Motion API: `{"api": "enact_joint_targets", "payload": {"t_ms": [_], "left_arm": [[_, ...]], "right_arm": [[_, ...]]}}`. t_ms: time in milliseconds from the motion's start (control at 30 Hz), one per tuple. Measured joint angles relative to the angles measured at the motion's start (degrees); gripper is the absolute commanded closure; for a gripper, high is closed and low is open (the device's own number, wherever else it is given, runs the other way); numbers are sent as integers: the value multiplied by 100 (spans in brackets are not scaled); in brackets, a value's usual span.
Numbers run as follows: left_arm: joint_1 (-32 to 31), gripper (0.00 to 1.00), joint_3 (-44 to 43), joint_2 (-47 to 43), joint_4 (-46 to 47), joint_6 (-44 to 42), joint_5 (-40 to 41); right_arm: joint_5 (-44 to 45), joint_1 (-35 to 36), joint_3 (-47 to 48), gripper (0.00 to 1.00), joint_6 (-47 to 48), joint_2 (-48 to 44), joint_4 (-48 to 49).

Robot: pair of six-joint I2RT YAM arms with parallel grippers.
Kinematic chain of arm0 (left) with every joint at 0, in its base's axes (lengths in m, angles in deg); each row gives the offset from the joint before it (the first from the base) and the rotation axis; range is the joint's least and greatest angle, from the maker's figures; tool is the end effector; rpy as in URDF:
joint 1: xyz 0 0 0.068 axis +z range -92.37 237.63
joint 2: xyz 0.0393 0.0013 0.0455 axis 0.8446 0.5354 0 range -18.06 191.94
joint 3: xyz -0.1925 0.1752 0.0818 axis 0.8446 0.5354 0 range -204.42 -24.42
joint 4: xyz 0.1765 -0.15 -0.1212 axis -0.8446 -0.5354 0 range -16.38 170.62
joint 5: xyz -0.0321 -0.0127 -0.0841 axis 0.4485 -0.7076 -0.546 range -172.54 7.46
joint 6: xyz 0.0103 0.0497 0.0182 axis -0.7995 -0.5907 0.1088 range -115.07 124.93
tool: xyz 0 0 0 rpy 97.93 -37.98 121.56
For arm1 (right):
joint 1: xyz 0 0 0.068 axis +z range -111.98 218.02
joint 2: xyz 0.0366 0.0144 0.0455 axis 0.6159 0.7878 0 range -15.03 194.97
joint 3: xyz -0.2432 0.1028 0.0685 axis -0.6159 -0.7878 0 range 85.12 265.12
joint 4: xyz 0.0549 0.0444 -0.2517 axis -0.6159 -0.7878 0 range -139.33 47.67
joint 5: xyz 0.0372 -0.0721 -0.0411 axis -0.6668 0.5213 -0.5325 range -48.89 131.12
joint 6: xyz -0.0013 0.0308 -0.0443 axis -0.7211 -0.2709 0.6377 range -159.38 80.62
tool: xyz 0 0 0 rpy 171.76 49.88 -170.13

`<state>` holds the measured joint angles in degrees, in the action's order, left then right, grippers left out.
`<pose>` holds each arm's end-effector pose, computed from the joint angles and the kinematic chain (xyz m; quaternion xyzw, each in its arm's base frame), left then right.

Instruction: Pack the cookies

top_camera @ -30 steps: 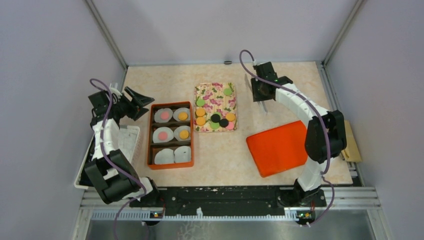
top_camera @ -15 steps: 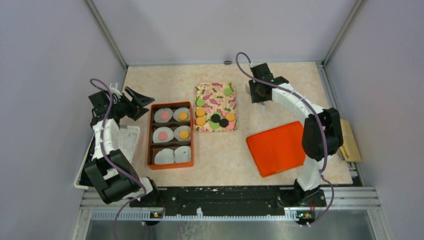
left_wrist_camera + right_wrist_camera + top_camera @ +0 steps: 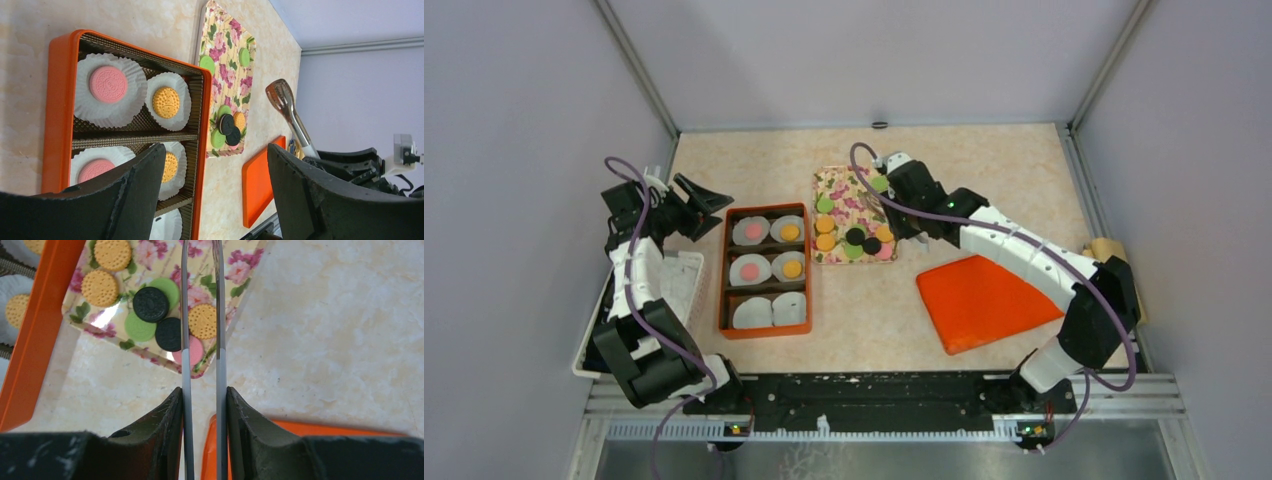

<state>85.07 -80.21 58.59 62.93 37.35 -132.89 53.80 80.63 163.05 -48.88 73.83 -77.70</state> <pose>0.2655 0.1069 0.2790 -0.2467 0.7987 -0.3999 0.3758 0.2569 0.2257 0.3112 -0.2235 0.8960 0.0703 0.3773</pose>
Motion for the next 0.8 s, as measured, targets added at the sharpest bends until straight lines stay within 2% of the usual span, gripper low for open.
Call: {"api": "enact_joint_targets", "payload": {"t_ms": [333, 500, 800], "left_arm": [[0, 20, 0, -2, -35, -4, -2], [0, 20, 0, -2, -35, -22, 0], [0, 20, 0, -2, -39, -90, 0]], "right_arm": [[72, 302, -374, 67, -227, 39, 15], [302, 297, -278, 67, -256, 417, 59], [-24, 313, 46, 66, -166, 841, 245]]}}
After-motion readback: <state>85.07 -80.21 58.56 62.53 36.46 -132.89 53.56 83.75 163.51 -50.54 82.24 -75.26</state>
